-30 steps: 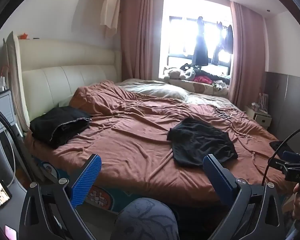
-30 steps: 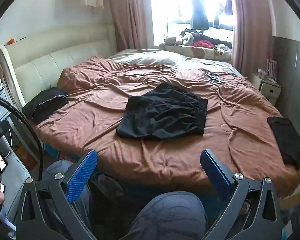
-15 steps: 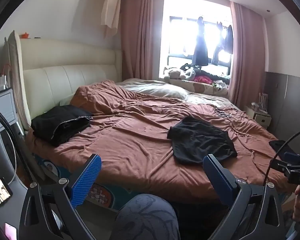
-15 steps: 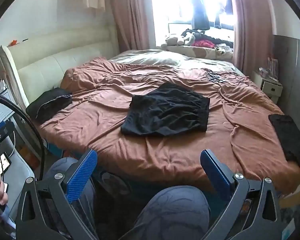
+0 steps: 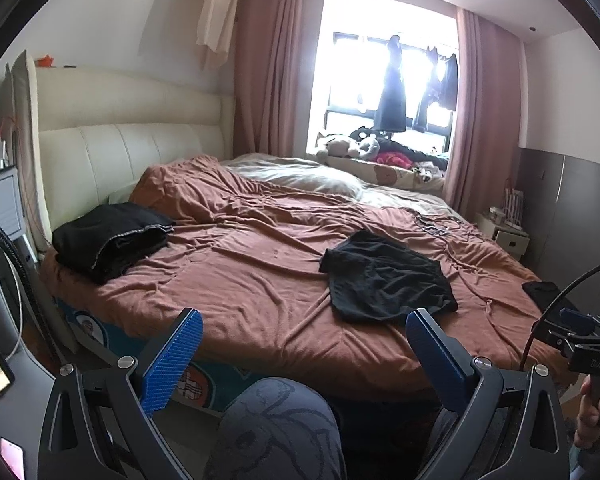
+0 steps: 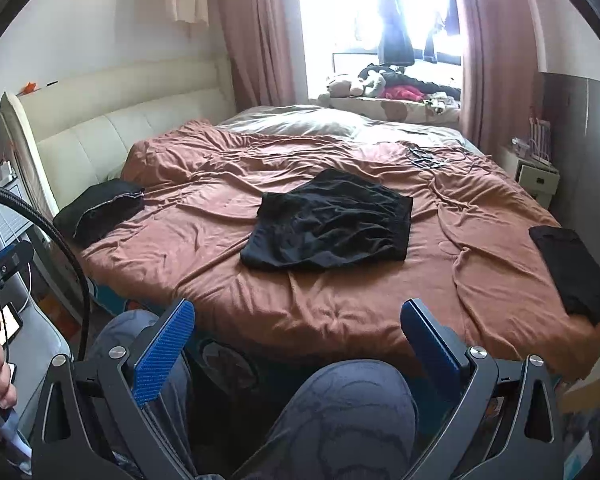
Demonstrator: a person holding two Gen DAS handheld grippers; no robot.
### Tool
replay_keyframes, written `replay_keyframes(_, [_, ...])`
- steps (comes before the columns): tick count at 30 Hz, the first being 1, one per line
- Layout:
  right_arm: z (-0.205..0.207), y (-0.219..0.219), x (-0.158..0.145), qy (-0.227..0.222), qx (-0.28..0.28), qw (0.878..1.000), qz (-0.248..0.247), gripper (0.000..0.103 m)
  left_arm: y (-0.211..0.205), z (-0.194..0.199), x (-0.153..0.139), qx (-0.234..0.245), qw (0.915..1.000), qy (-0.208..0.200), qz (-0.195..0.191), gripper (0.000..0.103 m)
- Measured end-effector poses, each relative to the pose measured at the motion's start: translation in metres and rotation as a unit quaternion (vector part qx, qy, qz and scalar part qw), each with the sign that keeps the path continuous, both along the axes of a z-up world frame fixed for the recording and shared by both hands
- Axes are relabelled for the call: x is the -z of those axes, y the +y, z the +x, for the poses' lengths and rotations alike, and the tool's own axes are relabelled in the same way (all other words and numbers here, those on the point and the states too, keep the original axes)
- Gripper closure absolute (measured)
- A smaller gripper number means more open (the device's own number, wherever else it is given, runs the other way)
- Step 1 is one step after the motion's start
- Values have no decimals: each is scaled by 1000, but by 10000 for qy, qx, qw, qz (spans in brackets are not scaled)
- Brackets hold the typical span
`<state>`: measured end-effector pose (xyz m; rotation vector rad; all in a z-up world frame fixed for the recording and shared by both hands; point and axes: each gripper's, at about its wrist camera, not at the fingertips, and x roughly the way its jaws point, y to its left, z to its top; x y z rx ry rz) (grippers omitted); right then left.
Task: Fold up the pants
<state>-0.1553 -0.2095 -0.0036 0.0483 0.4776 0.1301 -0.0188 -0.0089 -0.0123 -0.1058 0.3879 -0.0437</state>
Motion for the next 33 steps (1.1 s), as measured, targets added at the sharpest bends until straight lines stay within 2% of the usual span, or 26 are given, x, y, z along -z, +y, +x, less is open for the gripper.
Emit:
replay_keyframes(15, [-8,1,6,-129,-28,9999,-44,0,-2,-11,-3,-47,10000,-78,36,1])
replay_keyframes(33, [-7,-2,9,-190,41,9998,67,0,-2,-12,-11,113,9996,-243,56,1])
